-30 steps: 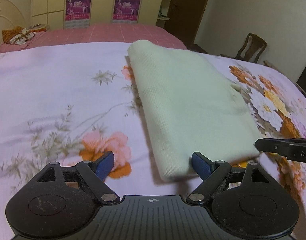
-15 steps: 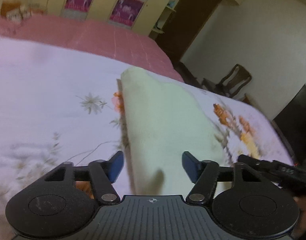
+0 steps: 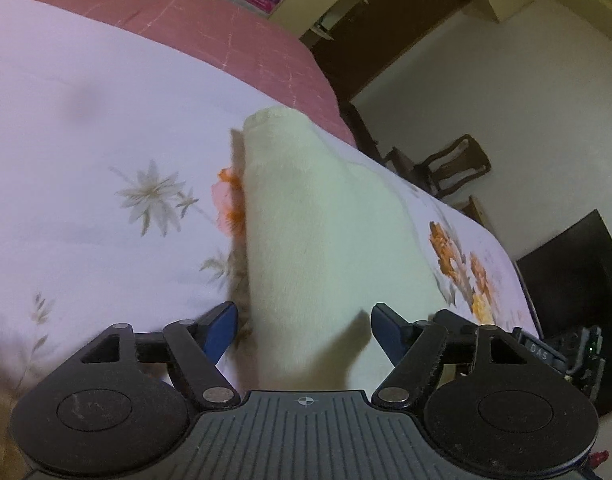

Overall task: Fold small clothes
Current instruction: 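Grasp the sweater end with both grippers and fold it over the body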

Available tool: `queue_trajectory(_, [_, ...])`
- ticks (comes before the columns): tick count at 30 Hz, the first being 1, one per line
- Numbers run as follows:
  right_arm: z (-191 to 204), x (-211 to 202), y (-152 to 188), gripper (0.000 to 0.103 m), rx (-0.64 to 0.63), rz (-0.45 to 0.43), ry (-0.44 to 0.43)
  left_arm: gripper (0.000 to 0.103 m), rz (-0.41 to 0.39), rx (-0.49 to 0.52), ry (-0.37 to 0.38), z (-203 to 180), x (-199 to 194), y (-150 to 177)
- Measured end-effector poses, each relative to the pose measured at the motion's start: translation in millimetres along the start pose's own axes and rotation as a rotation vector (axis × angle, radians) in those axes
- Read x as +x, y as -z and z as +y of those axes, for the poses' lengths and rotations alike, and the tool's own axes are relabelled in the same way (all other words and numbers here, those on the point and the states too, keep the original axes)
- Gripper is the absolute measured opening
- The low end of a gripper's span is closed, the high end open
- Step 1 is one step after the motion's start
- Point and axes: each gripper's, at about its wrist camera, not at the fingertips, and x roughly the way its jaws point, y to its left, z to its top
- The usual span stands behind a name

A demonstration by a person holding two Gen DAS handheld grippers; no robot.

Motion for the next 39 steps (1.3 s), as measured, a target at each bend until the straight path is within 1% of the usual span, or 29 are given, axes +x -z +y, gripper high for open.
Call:
queue_trajectory(3, [3,8,-3,0.058,-0.021,0.011,-0.003,0.072,0.010,0.043,-0.009,-8,11,-3])
queue_trajectory(5, [10,13,-3,0.056,-0.065,0.030,0.009,0.072,0.009,0.097,-0.042,-16,16,-4])
queue_trajectory(7, [22,17,-2,0.048,-0.130,0.039,0.047,0.063,0.001,0.170,-0.105,-30,21,-1])
queue_trajectory(8, [28,19,0,0.045,-0.160,0.046,0.065,0.054,-0.002,0.210,-0.129,-37,23,-1])
queue_trajectory(9, [34,20,1,0.040,-0.186,0.045,0.081,0.043,-0.003,0.231,-0.132,-43,24,0])
queue_trajectory(10, [41,20,4,0.036,-0.226,0.036,0.103,0.040,-0.005,0.243,-0.133,-46,24,-2])
queue_trajectory(11, [49,20,7,0.035,-0.266,0.026,0.127,0.037,-0.008,0.280,-0.150,-53,23,-2])
queue_trajectory(13, [64,18,11,0.029,-0.326,0.009,0.173,0.036,-0.017,0.347,-0.168,-67,20,-5])
queue_trajectory(14, [73,16,14,0.028,-0.358,-0.002,0.197,0.035,-0.027,0.361,-0.174,-71,16,-5])
queue_trajectory(17, [94,8,21,0.026,-0.426,-0.028,0.220,0.035,-0.056,0.361,-0.165,-78,-5,-9])
queue_trajectory(21, [123,-14,29,0.026,-0.467,-0.045,0.191,0.035,-0.097,0.366,-0.159,-74,-51,-6])
queue_trajectory(24, [152,-21,38,0.026,-0.510,-0.047,0.155,0.035,-0.119,0.357,-0.178,-62,-85,0])
queue_trajectory(28, [193,-11,65,0.026,-0.572,-0.029,0.109,0.035,-0.141,0.325,-0.216,-27,-137,13])
queue_trajectory(33, [234,15,106,0.026,-0.585,0.024,0.040,0.035,-0.145,0.301,-0.283,17,-190,37])
queue_trajectory(36, [247,24,130,0.026,-0.572,0.071,0.002,0.035,-0.138,0.252,-0.301,42,-213,61])
queue_trajectory(39, [251,30,153,0.026,-0.552,0.127,-0.029,0.036,-0.129,0.162,-0.288,70,-224,90])
